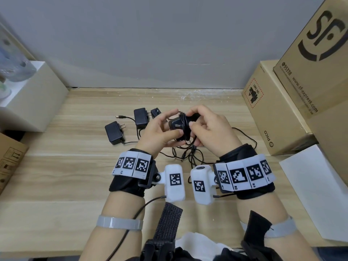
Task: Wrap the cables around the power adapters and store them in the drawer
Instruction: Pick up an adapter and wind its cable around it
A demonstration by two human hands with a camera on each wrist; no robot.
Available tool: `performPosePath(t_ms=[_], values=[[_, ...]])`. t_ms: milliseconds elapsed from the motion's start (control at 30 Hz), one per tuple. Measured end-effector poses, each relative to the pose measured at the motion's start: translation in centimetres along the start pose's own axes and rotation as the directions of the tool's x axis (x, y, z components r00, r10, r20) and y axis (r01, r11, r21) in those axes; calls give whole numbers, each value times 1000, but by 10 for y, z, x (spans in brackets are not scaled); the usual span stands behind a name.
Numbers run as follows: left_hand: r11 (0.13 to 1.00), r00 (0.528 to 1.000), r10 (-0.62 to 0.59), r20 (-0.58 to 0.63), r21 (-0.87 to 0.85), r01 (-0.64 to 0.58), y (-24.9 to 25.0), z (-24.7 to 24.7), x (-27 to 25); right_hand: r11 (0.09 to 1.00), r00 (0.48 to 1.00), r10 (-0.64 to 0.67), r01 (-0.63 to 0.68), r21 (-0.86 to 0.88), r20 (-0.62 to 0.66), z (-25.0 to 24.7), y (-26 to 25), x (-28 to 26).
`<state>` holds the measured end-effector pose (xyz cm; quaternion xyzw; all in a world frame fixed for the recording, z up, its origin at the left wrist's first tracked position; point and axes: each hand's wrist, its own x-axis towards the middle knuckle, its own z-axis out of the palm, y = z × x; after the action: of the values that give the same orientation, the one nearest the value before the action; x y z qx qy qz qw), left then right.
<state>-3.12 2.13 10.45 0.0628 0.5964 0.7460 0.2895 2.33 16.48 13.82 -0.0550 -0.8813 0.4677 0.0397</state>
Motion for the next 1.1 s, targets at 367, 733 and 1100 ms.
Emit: performPosePath(t_ms=[367,733,1100], values=[[994,1000,18,-24,111,-16,-8,-4,1,967,985,-54,92,-238,164,10,5,4],[981,995,-87,43,180,78,-16,-6,-2,862,991,-41,100,-497,128,10,13,3],[973,981,-113,159,220,76,-13,-9,-9,953,997,-59,42,-301,-45,7,15,3]])
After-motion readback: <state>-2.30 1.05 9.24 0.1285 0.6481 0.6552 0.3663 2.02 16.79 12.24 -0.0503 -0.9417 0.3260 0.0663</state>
